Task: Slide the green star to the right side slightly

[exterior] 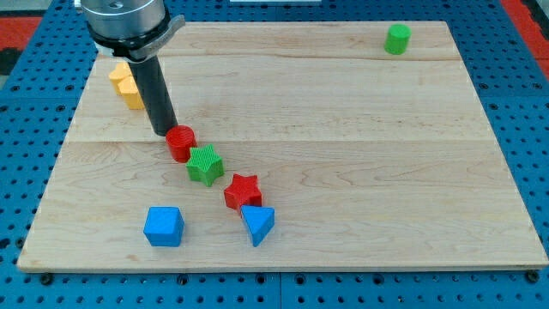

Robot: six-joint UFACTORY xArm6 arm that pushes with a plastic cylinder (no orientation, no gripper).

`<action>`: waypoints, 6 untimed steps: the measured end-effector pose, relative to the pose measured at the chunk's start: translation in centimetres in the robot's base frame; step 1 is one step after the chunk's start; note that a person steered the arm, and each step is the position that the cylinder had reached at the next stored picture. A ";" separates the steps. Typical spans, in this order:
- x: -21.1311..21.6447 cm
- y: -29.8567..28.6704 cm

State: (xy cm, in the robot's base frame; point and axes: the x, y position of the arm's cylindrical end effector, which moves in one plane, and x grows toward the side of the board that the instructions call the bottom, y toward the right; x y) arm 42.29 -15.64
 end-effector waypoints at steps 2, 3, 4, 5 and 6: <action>6.5 -1.3; 6.5 1.7; 6.6 4.8; 6.6 7.2; 6.3 6.2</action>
